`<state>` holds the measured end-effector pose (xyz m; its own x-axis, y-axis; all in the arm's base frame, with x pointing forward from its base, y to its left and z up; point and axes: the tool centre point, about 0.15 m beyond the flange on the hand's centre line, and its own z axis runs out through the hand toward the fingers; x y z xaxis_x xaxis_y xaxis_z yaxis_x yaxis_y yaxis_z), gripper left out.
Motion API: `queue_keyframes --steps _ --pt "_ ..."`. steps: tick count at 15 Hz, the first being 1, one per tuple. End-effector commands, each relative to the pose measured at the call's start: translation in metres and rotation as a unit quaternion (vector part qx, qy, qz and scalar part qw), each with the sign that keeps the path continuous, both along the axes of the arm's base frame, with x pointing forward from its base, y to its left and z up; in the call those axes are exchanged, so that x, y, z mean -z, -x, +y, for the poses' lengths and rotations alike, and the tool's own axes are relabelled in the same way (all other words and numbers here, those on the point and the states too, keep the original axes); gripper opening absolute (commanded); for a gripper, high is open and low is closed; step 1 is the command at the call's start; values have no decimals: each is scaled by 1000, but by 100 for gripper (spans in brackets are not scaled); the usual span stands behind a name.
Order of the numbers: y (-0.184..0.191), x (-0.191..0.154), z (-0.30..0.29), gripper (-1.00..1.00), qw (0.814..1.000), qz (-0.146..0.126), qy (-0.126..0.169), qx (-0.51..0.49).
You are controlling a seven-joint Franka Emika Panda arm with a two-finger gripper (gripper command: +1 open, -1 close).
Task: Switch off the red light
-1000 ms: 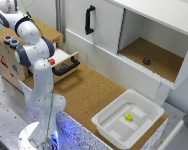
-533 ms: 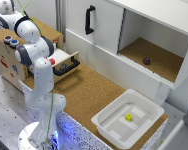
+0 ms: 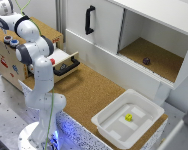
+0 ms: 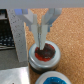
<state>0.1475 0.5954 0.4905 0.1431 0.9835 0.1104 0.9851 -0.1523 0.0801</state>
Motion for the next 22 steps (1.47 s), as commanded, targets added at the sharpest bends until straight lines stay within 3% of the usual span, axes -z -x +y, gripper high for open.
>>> queue_keyframes --steps 1,10,16,18,19,22 --pt "-31 12 44 -100 996 14 86 -7" --pt "-41 39 37 -100 994 27 105 -12" --pt "-45 -52 27 -100 996 -19 84 16" --pt "-49 -64 21 -100 996 -22 87 24" --pt "-49 -61 20 100 995 -20 96 22" --pt "-46 -59 21 100 996 -14 87 27"
